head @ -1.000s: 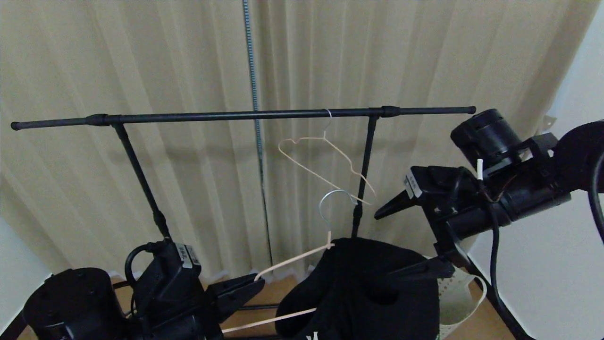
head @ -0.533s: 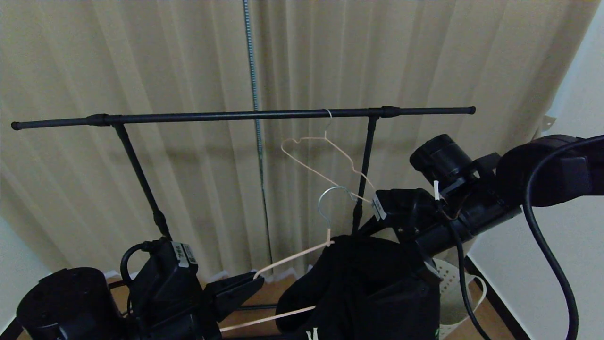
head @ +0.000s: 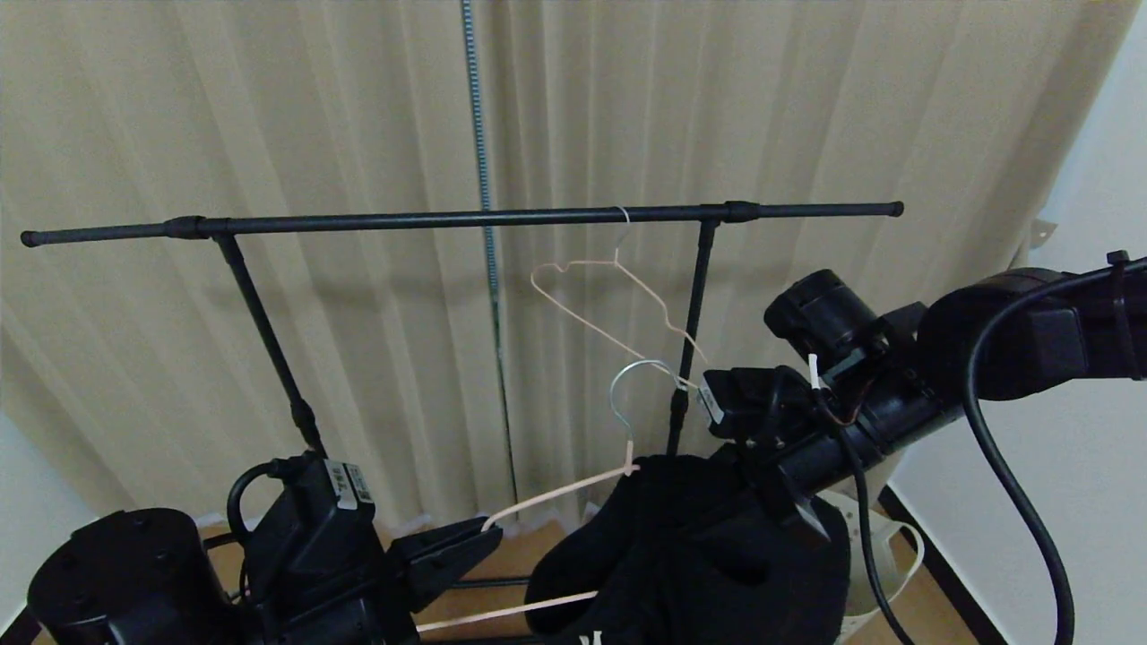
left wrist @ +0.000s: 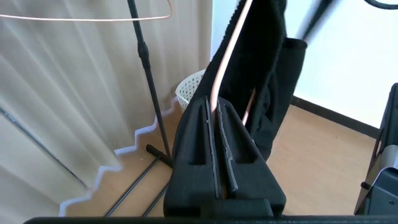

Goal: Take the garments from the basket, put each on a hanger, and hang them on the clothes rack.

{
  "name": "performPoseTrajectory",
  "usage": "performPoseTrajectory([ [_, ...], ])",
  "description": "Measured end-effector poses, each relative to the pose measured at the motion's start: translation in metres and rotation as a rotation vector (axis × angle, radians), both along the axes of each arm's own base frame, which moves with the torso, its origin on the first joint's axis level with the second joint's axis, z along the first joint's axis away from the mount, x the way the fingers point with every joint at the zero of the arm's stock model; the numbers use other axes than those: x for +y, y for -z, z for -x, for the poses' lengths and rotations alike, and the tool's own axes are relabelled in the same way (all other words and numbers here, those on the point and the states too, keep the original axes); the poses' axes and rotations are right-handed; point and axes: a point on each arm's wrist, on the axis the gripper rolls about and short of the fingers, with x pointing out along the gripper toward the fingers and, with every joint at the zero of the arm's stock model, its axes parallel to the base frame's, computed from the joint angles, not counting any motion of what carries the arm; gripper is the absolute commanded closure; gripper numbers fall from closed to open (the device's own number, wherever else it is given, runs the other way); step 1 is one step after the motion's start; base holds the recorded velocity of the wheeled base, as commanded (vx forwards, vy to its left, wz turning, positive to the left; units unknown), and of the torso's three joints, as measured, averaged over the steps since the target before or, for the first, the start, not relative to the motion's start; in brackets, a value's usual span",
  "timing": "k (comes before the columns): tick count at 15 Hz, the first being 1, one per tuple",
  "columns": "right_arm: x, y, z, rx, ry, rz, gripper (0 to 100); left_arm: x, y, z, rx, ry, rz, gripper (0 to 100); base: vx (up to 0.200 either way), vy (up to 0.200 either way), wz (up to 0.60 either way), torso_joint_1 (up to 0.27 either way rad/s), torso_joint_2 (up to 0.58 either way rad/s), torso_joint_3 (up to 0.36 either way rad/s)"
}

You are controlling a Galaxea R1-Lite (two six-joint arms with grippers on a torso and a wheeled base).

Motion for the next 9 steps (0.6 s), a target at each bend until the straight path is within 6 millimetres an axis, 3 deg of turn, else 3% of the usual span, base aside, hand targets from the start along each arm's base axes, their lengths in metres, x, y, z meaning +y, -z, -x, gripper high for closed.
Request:
performPoseTrajectory([
  [5, -0.0001, -0.0011, 0.0005, -0.003, 0.0, -0.001, 100, -0.0003, -0.0006, -0.0005, -0.002, -0.001, 0.003, 100, 0.0, 0.0, 0.0, 0.0, 0.0, 0.0],
  [6, -0.0002, -0.0017, 0.0007, -0.005, 0.0, -0.002, 100, -0.0003, -0.0005, -0.0005, -0.002, -0.001, 0.003, 0, 0.0, 0.0, 0.0, 0.0, 0.0, 0.0],
  [9, -0.0016, -0.0044, 0.0024, -0.009, 0.0, -0.007, 100, -0.0006, -0.0011, -0.0009, 0.006, -0.005, 0.015, 0, 0.0, 0.0, 0.0, 0.0, 0.0, 0.0],
])
